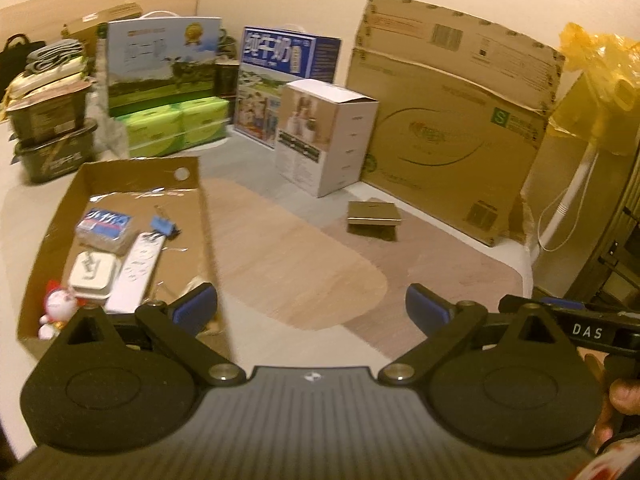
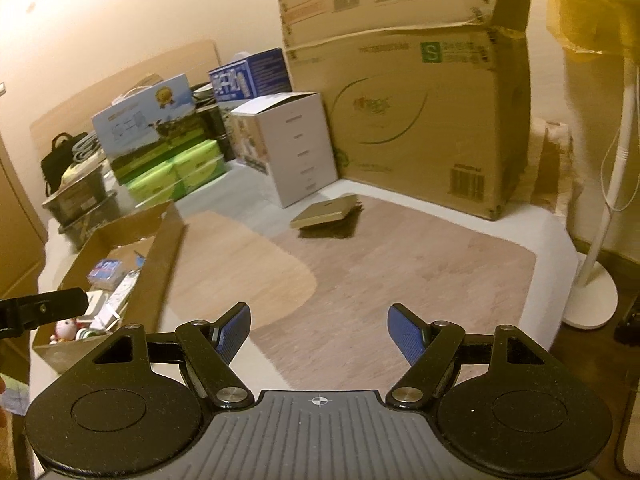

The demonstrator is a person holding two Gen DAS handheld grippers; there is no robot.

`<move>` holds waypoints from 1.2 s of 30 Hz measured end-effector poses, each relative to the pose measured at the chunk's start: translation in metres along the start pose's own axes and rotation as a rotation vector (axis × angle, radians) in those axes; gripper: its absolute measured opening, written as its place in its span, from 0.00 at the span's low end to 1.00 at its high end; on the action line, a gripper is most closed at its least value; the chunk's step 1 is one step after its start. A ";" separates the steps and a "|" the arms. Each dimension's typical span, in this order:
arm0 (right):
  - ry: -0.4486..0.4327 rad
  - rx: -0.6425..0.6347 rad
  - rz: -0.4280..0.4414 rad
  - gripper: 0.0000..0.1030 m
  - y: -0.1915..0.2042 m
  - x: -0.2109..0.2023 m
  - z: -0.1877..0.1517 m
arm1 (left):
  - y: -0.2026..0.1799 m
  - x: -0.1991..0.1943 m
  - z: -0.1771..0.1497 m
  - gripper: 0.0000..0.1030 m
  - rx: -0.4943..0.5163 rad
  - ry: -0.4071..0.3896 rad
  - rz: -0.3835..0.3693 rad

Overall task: Organize rigid objects
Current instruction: 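Move both open tools over the carpet toward the gold TP-LINK device, then grasp the gold TP-LINK device with the left tool while the right tool approaches the leopard-print claw clip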

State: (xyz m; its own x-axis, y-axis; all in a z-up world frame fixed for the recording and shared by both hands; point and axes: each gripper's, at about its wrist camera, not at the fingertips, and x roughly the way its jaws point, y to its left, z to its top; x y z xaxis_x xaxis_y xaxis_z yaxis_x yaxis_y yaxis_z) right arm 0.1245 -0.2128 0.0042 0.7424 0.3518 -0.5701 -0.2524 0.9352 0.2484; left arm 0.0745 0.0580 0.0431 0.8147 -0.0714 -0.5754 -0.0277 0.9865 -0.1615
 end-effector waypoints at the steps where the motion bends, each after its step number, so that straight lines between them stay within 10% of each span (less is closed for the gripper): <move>1: 0.000 0.001 -0.004 0.73 -0.002 0.001 0.001 | -0.003 0.004 0.002 0.97 0.004 0.001 -0.008; 36: 0.037 -0.074 -0.004 0.73 -0.087 0.158 0.047 | -0.066 0.237 0.059 0.97 0.075 0.139 -0.110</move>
State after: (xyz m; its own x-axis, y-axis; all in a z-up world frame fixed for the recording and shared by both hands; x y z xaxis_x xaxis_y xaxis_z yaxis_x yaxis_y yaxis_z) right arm 0.2934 -0.2408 -0.0706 0.7206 0.3476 -0.5999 -0.2952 0.9367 0.1882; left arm 0.3037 -0.0157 -0.0353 0.7223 -0.1938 -0.6639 0.1044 0.9795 -0.1723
